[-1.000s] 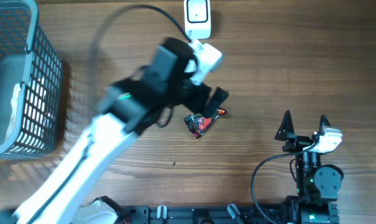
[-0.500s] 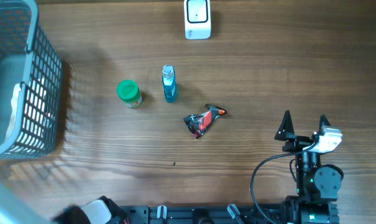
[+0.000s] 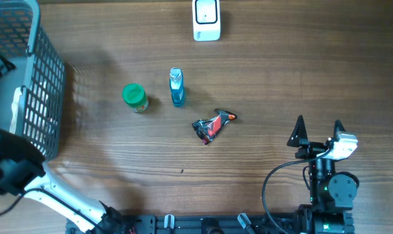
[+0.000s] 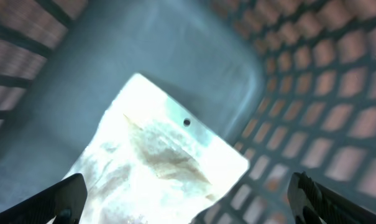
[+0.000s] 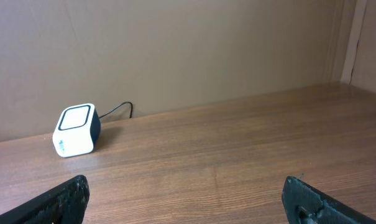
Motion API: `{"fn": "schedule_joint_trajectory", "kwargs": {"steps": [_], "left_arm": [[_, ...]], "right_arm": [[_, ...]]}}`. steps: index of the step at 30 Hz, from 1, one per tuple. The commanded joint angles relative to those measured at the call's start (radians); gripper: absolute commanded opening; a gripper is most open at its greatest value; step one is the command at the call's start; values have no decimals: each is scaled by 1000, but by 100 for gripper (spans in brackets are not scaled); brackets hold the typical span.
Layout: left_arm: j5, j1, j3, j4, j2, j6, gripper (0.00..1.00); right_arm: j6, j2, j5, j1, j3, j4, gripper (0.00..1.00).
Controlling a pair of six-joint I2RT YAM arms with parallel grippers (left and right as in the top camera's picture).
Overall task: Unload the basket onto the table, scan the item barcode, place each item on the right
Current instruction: 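Reach the left gripper into the basket toward the clear plastic bag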
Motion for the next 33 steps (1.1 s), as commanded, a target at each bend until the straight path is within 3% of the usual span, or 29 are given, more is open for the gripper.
{"fn": "schedule_joint_trajectory", "kwargs": {"steps": [1, 8, 25, 28, 33], "left_arm": [[51, -6, -62, -5, 36, 230, 100], [89, -5, -125, -19, 36, 403, 100], [57, -66, -317, 107, 41, 430, 100], [-81, -94, -369, 143, 41, 421, 100], [-402, -99, -409, 217, 41, 260, 100]], "right_arm": [[-19, -2, -14, 3, -1, 3, 100], [-19, -2, -13, 3, -1, 3, 100], [-19, -2, -13, 3, -1, 3, 100], [-19, -2, -14, 3, -1, 3, 100], [-19, -2, -13, 3, -1, 3, 100]]}}
